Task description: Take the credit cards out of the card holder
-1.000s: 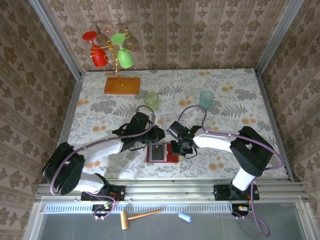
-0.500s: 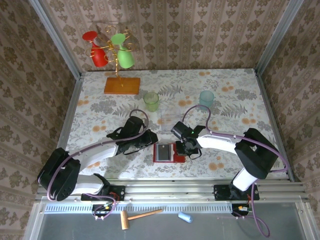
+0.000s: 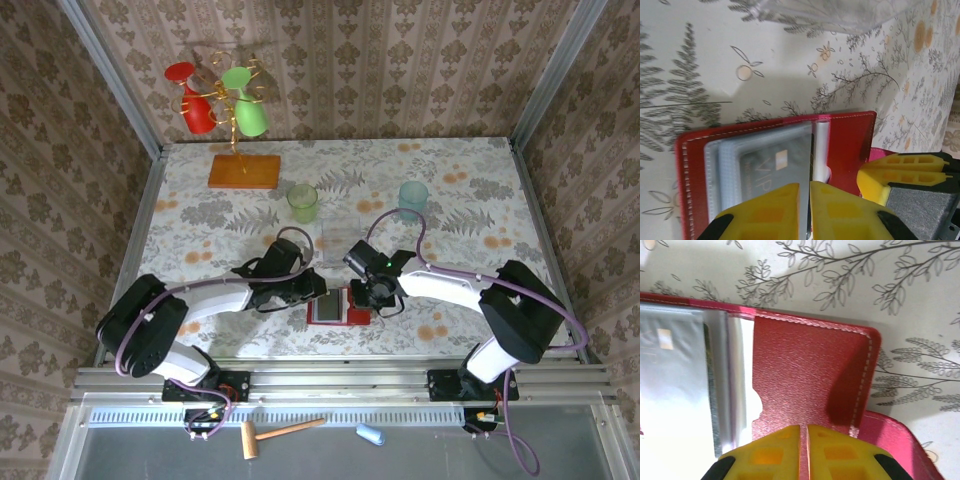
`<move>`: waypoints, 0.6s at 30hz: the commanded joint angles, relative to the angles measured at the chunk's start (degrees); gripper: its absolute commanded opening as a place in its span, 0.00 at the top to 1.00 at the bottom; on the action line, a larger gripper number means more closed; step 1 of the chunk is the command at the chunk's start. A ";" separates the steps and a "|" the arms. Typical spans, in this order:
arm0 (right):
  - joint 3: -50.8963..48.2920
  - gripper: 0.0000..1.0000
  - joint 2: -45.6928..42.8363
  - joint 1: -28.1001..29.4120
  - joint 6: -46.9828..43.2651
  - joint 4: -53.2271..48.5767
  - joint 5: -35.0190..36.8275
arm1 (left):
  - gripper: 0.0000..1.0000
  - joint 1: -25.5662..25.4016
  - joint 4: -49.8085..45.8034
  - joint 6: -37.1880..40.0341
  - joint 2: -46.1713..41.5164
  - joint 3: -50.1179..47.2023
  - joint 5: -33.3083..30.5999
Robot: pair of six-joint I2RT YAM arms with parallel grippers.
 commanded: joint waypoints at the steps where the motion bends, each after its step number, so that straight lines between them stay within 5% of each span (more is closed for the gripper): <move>1: 1.42 0.88 -1.25 -0.17 2.53 2.90 -3.52 | 0.86 -1.13 2.96 -1.90 0.20 -1.14 1.33; 18: -4.70 0.83 -0.70 -2.21 10.63 17.44 -13.81 | 0.86 -3.44 -0.30 -2.08 1.41 -2.06 2.66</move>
